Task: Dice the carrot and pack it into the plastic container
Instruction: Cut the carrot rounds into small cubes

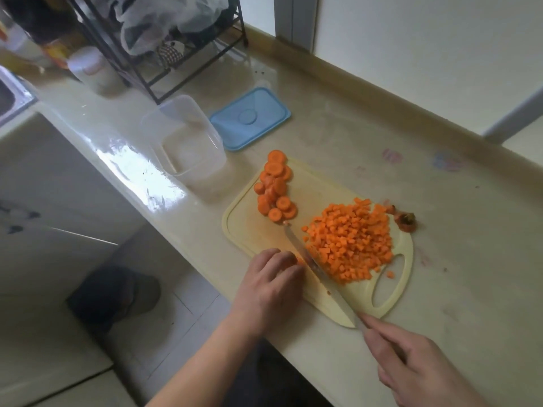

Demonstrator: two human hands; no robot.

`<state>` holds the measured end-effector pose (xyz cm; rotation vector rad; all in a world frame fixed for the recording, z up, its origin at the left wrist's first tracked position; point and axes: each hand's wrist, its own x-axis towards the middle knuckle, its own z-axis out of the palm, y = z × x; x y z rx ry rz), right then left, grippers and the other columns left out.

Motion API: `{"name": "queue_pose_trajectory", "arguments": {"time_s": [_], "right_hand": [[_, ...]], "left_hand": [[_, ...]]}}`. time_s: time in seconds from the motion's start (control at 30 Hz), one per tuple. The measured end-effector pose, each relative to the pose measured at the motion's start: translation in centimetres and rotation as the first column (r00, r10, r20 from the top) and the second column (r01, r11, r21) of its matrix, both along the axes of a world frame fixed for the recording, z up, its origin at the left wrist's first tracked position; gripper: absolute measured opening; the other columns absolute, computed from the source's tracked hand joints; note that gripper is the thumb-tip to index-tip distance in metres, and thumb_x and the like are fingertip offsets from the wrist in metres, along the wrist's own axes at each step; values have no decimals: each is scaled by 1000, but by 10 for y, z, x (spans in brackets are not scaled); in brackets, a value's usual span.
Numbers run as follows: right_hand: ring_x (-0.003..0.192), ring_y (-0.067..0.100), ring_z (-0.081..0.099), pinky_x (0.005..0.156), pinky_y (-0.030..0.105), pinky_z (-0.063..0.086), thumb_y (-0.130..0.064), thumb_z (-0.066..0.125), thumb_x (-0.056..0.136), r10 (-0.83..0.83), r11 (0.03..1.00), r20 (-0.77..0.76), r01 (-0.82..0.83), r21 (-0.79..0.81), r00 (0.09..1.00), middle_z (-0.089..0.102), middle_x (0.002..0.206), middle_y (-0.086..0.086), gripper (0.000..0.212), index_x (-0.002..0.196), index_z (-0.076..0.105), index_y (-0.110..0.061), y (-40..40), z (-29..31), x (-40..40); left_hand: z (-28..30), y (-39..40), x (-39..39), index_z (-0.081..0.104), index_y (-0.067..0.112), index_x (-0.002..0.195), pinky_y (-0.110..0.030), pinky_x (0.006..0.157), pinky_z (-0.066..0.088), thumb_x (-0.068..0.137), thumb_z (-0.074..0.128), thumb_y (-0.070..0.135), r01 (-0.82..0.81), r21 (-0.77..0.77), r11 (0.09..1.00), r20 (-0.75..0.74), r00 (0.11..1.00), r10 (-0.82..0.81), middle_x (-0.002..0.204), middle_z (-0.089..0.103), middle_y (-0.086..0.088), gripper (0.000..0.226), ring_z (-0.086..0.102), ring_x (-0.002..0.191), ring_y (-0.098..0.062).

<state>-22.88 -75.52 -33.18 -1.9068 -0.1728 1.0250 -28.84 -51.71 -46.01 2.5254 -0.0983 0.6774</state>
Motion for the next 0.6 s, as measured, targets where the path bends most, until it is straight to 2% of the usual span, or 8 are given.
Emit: {"name": "queue_pose_trajectory", "arguments": {"time_s": [0.1, 0.17, 0.27, 0.33, 0.4, 0.47, 0.53, 0.6], "right_hand": [[48, 5, 42, 53, 23, 36, -70, 49, 66, 43, 999, 49, -42, -6, 998, 47, 46, -8, 43, 108, 56, -67, 1, 2, -1], [48, 3, 43, 54, 21, 37, -69, 49, 66, 52, 999, 69, -51, -20, 996, 52, 47, -11, 43, 106, 62, -63, 0, 3, -1], [49, -2, 51, 55, 8, 35, -55, 55, 76, 62, 997, 87, -58, -54, 994, 55, 49, -23, 30, 105, 63, -55, -1, 5, -2], [55, -9, 54, 55, 3, 34, -50, 55, 77, 64, 995, 102, -56, -77, 993, 52, 48, -29, 31, 107, 63, -52, -2, 8, -1], [55, -11, 54, 54, 2, 34, -52, 50, 73, 73, 994, 112, -64, -89, 991, 51, 46, -30, 39, 110, 64, -48, -1, 10, 0], [50, -5, 52, 53, 5, 34, -53, 46, 76, 88, 993, 105, -79, -83, 991, 52, 46, -27, 42, 114, 63, -47, 2, 9, 1], [51, -6, 52, 54, 6, 35, -48, 45, 85, 111, 991, 108, -101, -93, 988, 52, 47, -28, 33, 112, 65, -45, 8, 4, 4], [54, -7, 54, 54, 6, 35, -38, 46, 94, 134, 988, 115, -124, -88, 984, 52, 48, -28, 25, 109, 65, -42, 14, 2, 8]], "left_hand": [[0, 1, 1, 75, -1, 107, -42, 92, 52, 96, 64, 9, 62, 7, 998, -25, 998, -61, 117, 69, -16, 18, 61, 105, -35], [0, 1, 1, 74, -2, 107, -40, 92, 52, 91, 69, 3, 59, 4, 998, -36, 998, -59, 117, 69, -16, 18, 62, 105, -35], [1, 2, 0, 74, -2, 108, -39, 93, 52, 84, 77, -3, 57, -7, 998, -46, 997, -58, 117, 69, -15, 24, 62, 107, -36], [1, 2, 0, 75, -2, 108, -39, 93, 52, 82, 79, -4, 64, -15, 998, -55, 996, -65, 118, 69, -14, 27, 62, 108, -36], [0, 2, 1, 75, -1, 109, -38, 93, 52, 83, 78, -4, 61, -17, 998, -56, 997, -61, 119, 69, -14, 26, 62, 108, -35], [2, 1, 1, 75, -1, 108, -37, 91, 51, 88, 74, -1, 55, -12, 998, -53, 997, -55, 120, 69, -13, 20, 61, 106, -34], [4, 0, 2, 75, 1, 105, -35, 91, 51, 96, 66, 7, 47, -6, 999, -34, 998, -47, 117, 70, -12, 15, 61, 104, -32], [7, -1, 3, 76, 1, 104, -34, 91, 51, 101, 61, 13, 31, -2, 1000, -21, 999, -31, 113, 70, -13, 19, 61, 103, -31]]}}
